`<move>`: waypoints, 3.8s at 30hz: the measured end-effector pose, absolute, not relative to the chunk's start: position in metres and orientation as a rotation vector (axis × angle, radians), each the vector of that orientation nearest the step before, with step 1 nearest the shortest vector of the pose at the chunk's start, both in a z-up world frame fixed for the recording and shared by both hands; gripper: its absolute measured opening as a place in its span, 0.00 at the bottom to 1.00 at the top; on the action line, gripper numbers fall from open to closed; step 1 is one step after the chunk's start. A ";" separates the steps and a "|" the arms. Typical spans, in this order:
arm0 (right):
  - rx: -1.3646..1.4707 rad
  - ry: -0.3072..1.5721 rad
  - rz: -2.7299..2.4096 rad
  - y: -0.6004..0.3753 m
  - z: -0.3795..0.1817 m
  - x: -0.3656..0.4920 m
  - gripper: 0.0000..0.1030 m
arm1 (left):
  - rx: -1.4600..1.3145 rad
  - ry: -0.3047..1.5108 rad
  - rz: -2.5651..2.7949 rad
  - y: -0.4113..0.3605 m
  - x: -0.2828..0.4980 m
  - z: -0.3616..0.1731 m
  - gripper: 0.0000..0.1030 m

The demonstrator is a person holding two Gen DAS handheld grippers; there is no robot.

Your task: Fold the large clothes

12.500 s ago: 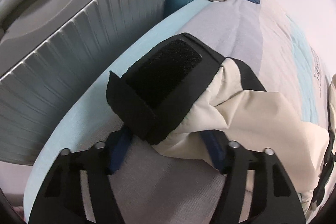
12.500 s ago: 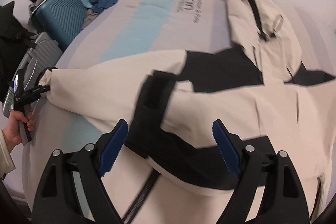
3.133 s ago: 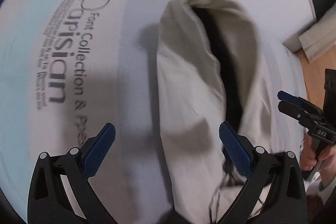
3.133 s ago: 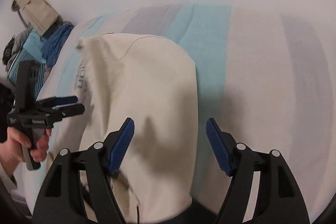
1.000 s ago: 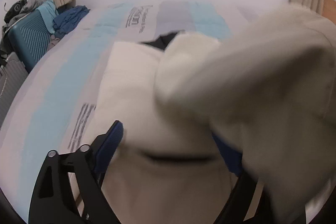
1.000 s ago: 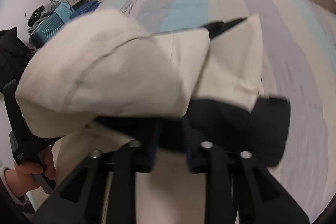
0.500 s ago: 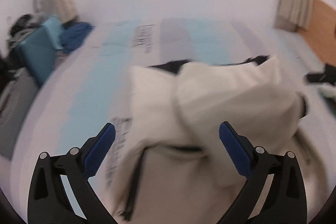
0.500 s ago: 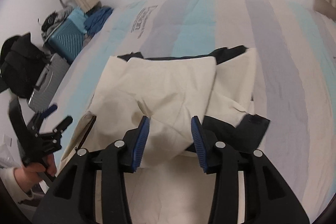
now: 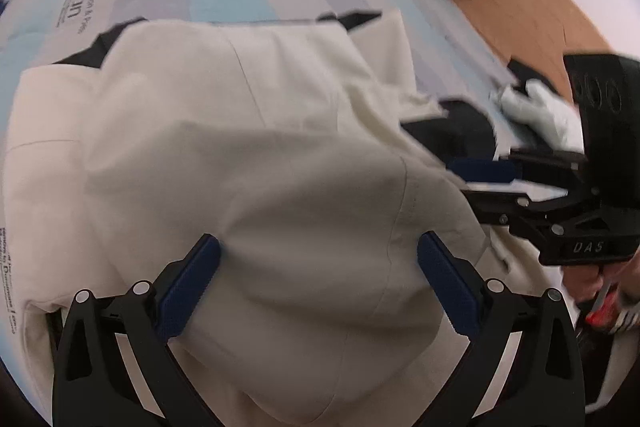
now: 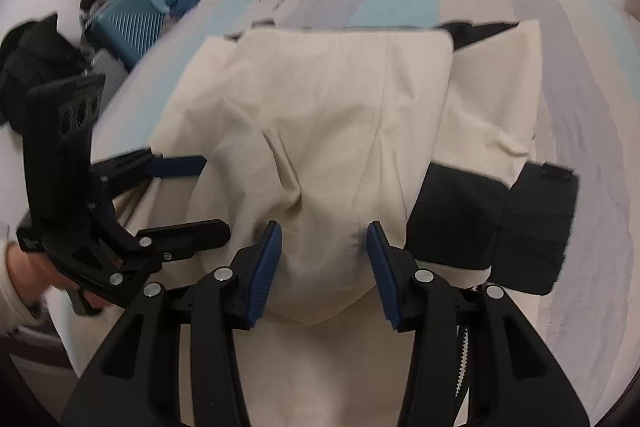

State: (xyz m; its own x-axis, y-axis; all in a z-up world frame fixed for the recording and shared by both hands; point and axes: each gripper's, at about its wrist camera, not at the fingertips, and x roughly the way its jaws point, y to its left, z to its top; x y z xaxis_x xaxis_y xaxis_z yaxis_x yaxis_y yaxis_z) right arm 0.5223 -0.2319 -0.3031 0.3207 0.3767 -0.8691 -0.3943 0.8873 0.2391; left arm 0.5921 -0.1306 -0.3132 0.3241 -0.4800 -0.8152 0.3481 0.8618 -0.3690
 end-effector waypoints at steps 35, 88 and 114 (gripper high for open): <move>0.101 1.329 0.032 -0.376 -0.324 0.256 0.89 | -0.197 1.325 0.096 0.074 0.261 -0.305 0.94; 0.368 1.277 0.201 -0.371 -0.205 0.346 0.11 | -0.266 1.297 0.002 0.037 0.356 -0.177 0.15; 0.293 1.205 0.128 -0.352 -0.187 0.685 0.11 | -0.085 1.268 0.026 0.078 0.703 -0.202 0.15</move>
State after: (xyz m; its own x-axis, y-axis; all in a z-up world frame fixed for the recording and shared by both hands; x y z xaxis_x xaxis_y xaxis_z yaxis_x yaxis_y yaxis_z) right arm 0.6848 -0.3522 -0.1872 0.3560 0.2524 -0.8998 0.0572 0.9551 0.2906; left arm 0.7026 0.0783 -0.2020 0.2984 -0.0279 -0.9540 -0.0662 0.9966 -0.0498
